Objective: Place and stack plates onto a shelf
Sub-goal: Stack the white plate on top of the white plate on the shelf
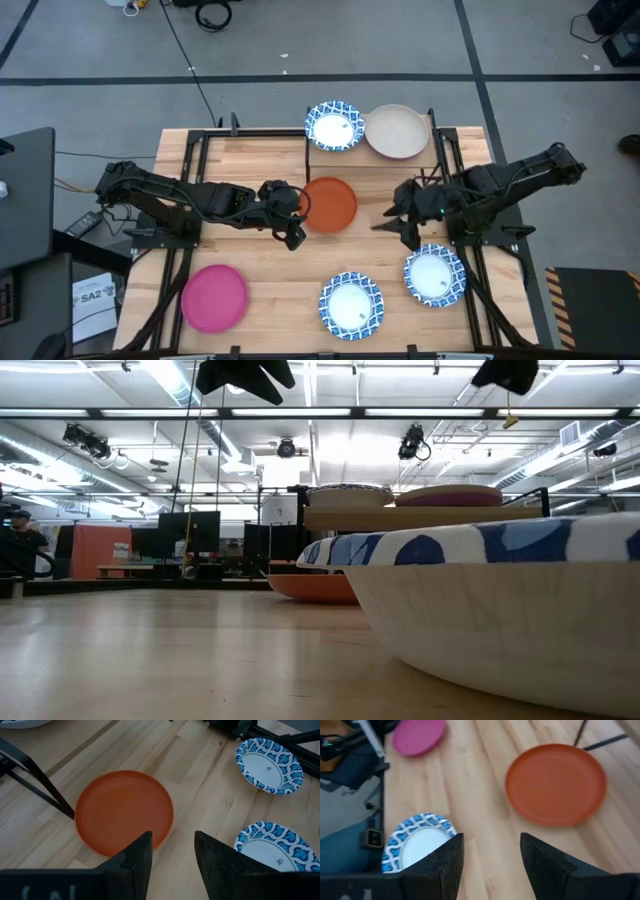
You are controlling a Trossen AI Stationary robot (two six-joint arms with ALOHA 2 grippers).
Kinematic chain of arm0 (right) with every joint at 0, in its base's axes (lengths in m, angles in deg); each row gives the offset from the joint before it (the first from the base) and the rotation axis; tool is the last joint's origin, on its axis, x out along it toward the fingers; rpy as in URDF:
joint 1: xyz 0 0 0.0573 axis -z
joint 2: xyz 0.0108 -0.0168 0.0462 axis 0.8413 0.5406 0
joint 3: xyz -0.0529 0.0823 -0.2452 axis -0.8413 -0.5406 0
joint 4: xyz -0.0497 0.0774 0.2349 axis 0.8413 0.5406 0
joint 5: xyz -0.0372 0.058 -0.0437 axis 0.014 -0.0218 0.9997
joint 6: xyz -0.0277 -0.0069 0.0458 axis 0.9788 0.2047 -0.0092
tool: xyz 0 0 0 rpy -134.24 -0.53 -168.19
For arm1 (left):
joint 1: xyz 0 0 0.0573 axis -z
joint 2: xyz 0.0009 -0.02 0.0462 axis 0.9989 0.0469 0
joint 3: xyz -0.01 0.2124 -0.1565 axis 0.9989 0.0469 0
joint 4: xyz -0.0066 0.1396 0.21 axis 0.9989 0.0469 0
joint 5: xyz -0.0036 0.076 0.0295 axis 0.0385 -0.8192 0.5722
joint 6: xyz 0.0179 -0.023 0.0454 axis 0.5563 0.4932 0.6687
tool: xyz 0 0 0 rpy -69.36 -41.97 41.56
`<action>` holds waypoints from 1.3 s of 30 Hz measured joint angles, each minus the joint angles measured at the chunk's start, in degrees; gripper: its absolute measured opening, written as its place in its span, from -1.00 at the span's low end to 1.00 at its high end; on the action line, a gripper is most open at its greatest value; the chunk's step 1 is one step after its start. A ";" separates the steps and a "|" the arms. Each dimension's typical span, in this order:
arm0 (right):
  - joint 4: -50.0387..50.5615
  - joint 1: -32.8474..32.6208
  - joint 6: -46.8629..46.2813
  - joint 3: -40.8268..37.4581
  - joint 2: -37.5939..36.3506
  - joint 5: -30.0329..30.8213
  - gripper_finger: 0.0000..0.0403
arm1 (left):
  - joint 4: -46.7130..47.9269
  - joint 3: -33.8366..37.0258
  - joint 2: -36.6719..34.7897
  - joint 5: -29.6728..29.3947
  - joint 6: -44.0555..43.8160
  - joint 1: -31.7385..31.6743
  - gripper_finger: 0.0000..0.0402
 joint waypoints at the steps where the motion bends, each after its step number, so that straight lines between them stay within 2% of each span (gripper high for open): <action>1: -0.58 -1.32 -0.44 0.00 0.00 0.67 -0.01 | -0.02 0.00 0.00 0.00 0.01 0.00 -0.24; 7: -4.38 -7.45 -1.42 0.00 3.32 4.35 0.00 | -0.13 0.00 0.00 0.00 0.02 0.00 -0.24; 13: -6.37 -10.40 -1.34 0.00 10.17 4.47 0.00 | -0.12 0.00 0.00 0.00 0.01 0.00 -0.24; 24: -6.64 -10.49 3.04 0.00 23.74 4.44 0.00 | -0.09 0.00 0.00 0.00 0.03 0.00 -0.24; 33: -14.15 -10.49 6.16 0.00 31.69 -0.09 0.00 | -0.10 0.00 0.00 -0.02 0.00 0.00 -0.24; 39: -16.64 -10.04 6.27 0.00 35.87 -0.34 0.00 | -0.09 0.00 0.00 0.00 0.00 0.00 -0.24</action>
